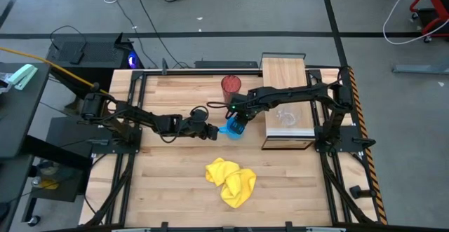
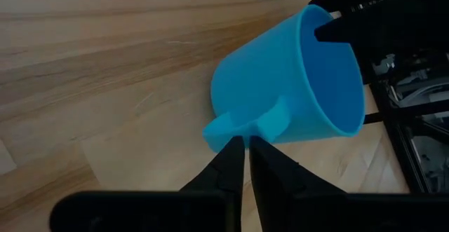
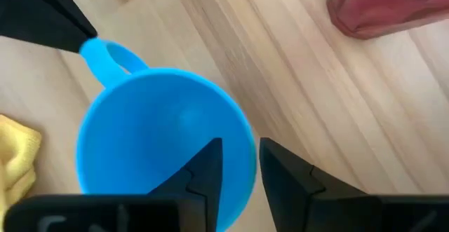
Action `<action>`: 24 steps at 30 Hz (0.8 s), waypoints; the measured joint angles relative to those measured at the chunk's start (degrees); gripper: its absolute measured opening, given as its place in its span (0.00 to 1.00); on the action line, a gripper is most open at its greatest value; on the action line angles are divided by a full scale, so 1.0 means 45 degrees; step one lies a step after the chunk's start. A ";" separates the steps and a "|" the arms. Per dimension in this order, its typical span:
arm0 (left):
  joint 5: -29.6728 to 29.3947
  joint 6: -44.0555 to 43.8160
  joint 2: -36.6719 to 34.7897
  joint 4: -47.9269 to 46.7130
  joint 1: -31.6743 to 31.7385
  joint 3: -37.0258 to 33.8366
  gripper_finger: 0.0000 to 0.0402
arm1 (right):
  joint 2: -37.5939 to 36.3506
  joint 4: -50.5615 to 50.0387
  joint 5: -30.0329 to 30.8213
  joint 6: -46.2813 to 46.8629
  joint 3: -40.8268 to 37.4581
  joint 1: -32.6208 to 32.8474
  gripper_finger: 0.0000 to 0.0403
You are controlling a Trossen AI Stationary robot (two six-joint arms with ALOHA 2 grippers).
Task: Stack small to large cups/mugs on shelf
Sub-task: Put the blue mug on the shelf
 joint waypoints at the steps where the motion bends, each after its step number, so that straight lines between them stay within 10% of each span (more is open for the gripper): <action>1: 0.0000 -0.0003 0.0000 0.0000 0.0000 0.0000 0.08 | 0.0000 -0.0057 0.0026 -0.0031 0.0000 0.0000 0.25; 14: -0.0003 -0.0008 0.0000 -0.0007 0.0000 0.0000 0.07 | 0.0000 -0.0348 0.0031 -0.0082 0.0000 -0.0024 0.24; 24: 0.0000 -0.0017 0.0000 0.0044 0.0000 0.0000 0.09 | 0.0000 -0.0331 0.0024 -0.0092 0.0000 -0.0024 0.05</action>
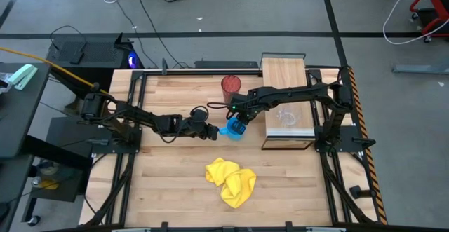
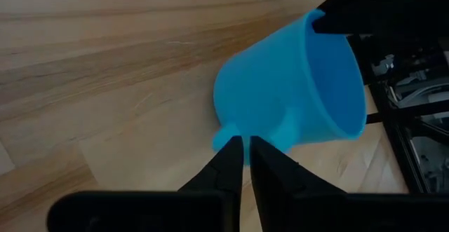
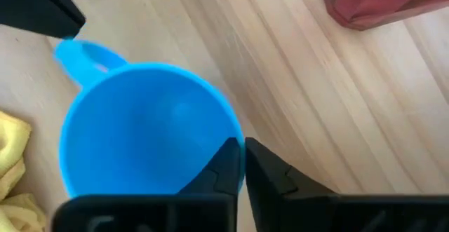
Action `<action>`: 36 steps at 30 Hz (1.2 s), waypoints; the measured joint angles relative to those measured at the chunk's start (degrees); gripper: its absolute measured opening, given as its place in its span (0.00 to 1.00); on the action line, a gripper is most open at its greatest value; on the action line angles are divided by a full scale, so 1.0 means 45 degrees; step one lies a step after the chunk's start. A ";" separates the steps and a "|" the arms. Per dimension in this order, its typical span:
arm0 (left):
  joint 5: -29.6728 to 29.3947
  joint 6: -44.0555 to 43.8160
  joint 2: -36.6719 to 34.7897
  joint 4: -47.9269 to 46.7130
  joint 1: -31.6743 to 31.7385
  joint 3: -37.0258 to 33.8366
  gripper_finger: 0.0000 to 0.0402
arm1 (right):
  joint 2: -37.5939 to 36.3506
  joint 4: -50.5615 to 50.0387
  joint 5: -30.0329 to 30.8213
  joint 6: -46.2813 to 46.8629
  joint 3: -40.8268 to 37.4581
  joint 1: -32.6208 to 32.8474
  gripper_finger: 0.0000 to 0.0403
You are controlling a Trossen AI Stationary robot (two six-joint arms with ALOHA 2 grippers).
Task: Stack small to large cups/mugs on shelf
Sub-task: Put the blue mug on the shelf
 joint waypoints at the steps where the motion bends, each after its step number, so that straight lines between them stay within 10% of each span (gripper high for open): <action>1: -0.0002 0.0000 0.0000 0.0061 0.0000 0.0000 0.09 | 0.0000 -0.0007 -0.0002 -0.0008 0.0000 0.0000 0.04; 14: -0.0088 0.1609 -0.1599 -0.0157 0.0142 0.0000 0.03 | 0.0000 -0.0829 -0.0002 -0.0560 0.0491 0.0028 0.01; 36: -0.0918 0.2349 -0.3424 -0.2993 0.0631 -0.0005 0.04 | 0.0000 -0.8635 0.1540 -0.1488 0.8081 -0.0656 0.00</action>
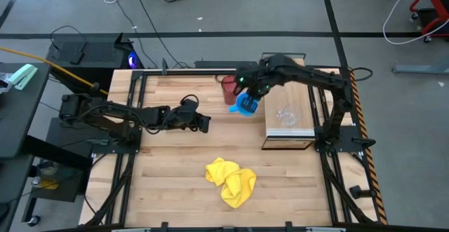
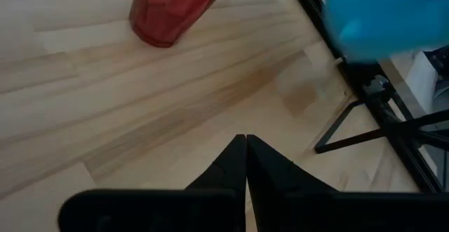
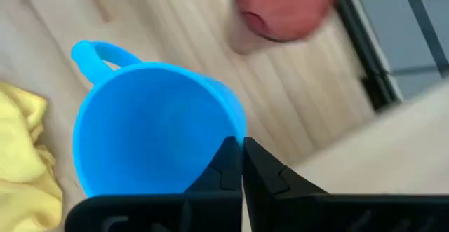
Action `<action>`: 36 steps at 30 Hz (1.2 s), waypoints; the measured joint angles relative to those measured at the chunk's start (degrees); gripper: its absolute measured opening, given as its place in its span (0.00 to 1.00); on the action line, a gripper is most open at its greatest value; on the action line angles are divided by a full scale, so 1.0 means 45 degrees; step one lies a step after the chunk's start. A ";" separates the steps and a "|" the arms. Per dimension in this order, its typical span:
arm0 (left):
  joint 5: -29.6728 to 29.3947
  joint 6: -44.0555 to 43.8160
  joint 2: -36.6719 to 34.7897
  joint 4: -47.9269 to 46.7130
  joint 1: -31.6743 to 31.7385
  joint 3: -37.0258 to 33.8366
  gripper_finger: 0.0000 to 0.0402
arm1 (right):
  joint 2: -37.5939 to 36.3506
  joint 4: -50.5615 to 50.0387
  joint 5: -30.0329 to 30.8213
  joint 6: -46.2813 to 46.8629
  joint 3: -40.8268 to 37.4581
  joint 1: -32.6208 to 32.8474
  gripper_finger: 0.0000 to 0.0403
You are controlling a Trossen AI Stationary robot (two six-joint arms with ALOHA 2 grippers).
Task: Stack small to large cups/mugs on shelf
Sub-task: Put the blue mug on the shelf
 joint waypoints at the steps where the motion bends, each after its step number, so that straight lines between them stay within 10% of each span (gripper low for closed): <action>1: 0.0000 0.0009 0.0000 -0.0008 0.0000 0.0000 0.05 | 0.0000 -0.0404 0.0001 0.0062 0.0319 -0.0190 0.00; 15: 0.0044 0.1008 0.0000 -0.0073 0.0000 0.0000 0.02 | -0.1423 -0.0665 -0.0703 0.1155 0.1897 -0.3902 0.00; 36: 0.0483 0.2015 0.0005 -0.0044 0.0588 0.0000 0.04 | -0.7406 -0.0667 -0.1780 0.2010 -0.5770 -0.6645 0.00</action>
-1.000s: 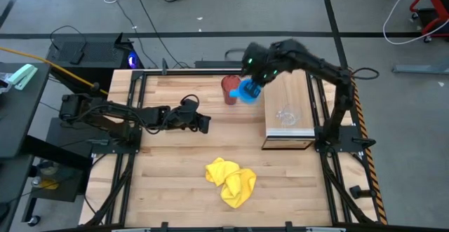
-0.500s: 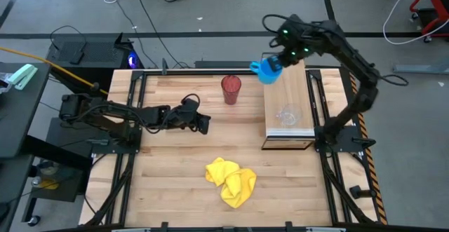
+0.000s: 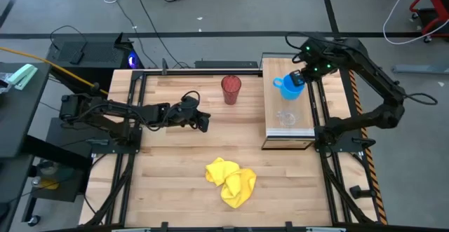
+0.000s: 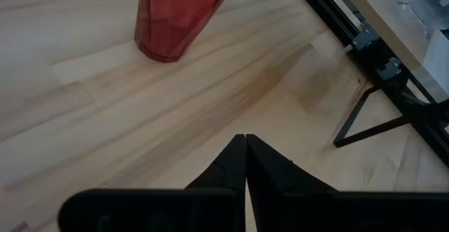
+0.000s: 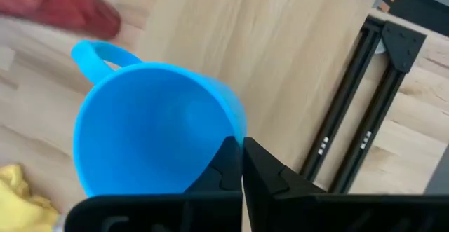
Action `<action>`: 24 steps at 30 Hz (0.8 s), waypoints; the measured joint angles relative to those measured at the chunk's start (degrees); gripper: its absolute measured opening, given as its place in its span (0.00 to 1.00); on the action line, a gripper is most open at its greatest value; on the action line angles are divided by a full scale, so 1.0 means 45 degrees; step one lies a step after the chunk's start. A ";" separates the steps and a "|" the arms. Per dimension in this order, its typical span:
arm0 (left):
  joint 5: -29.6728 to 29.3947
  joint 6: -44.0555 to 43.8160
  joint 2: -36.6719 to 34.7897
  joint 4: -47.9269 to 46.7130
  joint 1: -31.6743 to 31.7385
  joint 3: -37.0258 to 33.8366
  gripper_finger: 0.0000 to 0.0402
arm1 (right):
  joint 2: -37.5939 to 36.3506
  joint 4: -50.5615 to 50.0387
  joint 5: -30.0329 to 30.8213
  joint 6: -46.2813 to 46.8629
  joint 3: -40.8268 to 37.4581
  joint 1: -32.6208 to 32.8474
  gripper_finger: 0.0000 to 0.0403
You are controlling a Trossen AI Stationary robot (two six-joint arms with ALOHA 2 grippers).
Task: Stack small to large cups/mugs on shelf
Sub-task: Put the blue mug on the shelf
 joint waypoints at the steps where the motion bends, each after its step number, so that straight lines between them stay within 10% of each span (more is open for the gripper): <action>1: 0.0000 0.0015 0.0000 0.0002 0.0000 0.0000 0.04 | -0.0005 0.0004 0.0004 -0.0251 -0.0192 -0.0042 0.00; 24: 0.0001 0.0245 0.0000 0.0069 -0.0005 0.0000 0.06 | 0.0572 0.0119 0.0345 -0.4485 -0.0718 -0.0126 0.00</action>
